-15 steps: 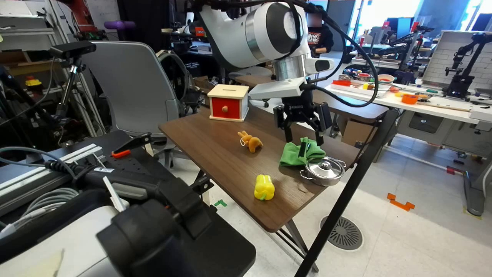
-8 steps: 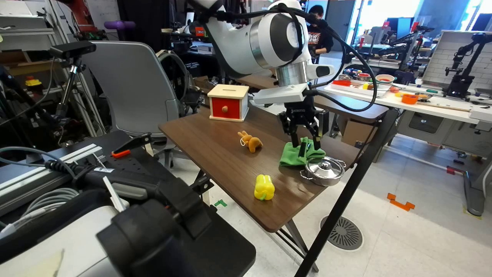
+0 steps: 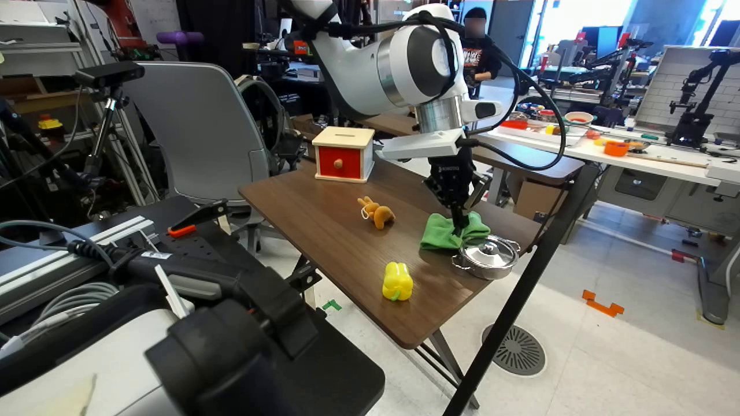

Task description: Unfold the green towel

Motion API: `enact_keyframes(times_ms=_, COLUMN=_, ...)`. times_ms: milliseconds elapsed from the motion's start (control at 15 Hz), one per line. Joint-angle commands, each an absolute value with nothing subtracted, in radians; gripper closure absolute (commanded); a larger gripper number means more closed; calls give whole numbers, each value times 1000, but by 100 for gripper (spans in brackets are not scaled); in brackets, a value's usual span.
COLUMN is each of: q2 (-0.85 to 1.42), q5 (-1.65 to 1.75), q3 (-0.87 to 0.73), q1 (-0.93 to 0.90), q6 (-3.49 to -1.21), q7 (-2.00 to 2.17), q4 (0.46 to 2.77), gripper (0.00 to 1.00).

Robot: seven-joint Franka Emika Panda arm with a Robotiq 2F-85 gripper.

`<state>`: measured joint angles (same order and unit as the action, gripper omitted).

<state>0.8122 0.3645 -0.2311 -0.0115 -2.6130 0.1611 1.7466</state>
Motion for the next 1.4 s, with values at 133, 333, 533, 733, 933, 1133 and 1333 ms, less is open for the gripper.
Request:
enact_keyframes(times_ms=133, q2=762, q5=342, q3=-229, q1=-18, q6=-2608, q7=133, q4=1768, gripper=99)
enact_keyframes(times_ms=333, q2=693, q5=324, q3=-190, q1=-6, q6=-2605, q7=93, q4=1812, gripper=99)
enact_keyframes(times_ms=533, q2=634, q5=313, q3=-143, q1=-1, q6=-2619, q7=28, q4=1857, gripper=99)
enact_keyframes(times_ms=733, q2=605, q5=299, q3=-71, q1=12, q6=-2638, q7=-69, q4=1889, gripper=99)
enact_keyframes(times_ms=933, q2=613, q5=263, q3=13, q1=36, q6=-2618, q7=-212, q4=1899, gripper=99)
enact_keyframes(times_ms=1133, q2=638, q5=238, q3=73, q1=55, q6=-2583, q7=-355, q4=1915, gripper=99)
enact_keyframes(times_ms=1333, q2=664, q5=230, q3=113, q1=77, q6=-2524, q7=-491, q4=1926, gripper=99)
